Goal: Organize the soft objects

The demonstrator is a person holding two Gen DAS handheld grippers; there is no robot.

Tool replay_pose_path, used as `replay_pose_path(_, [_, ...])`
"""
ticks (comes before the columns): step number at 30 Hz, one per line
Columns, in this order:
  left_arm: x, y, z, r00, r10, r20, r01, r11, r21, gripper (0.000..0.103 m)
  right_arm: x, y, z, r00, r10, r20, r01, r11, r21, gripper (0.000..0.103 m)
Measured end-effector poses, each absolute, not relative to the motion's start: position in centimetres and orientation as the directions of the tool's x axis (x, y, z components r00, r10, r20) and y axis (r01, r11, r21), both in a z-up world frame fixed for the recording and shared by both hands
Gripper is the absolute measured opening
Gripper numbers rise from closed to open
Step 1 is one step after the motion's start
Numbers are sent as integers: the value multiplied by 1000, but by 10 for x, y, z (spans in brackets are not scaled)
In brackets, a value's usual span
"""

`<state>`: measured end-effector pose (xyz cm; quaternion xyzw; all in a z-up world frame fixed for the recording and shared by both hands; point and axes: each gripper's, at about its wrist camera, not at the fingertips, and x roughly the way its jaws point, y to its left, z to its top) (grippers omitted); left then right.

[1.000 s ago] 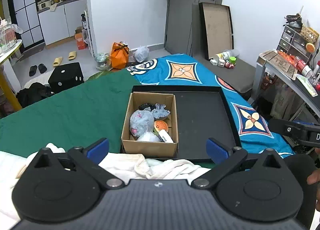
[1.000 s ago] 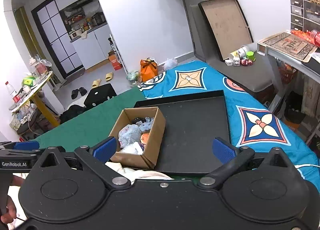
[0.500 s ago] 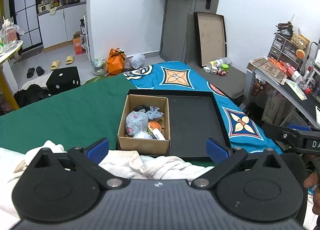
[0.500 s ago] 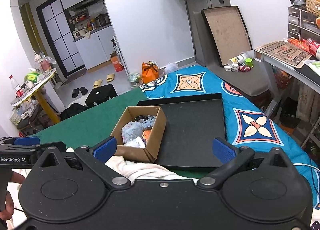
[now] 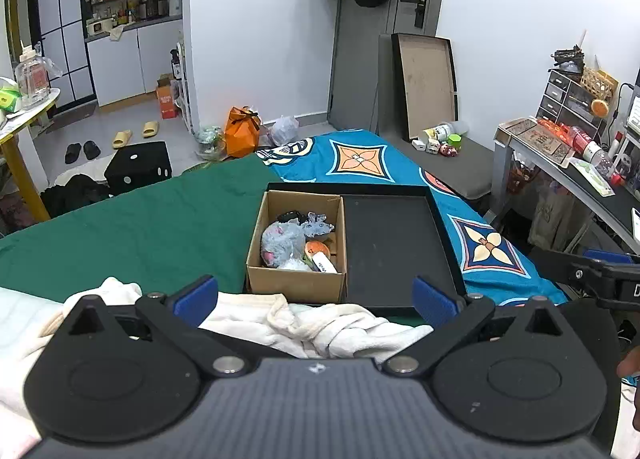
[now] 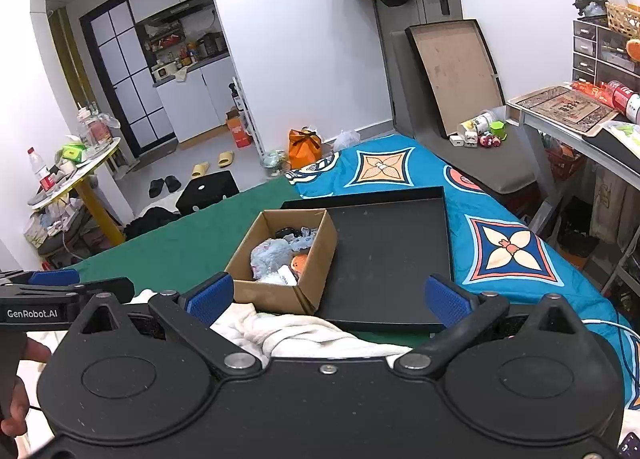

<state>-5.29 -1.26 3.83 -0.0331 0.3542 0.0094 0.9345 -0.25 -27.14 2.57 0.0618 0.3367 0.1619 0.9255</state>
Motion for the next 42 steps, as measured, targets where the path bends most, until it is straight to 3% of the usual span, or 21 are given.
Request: replay_pose_path(42, [-58, -18, 35, 751, 11, -660, -42, 999, -32, 102, -5, -274, 23, 720, 335, -608, -246, 942, 228, 103])
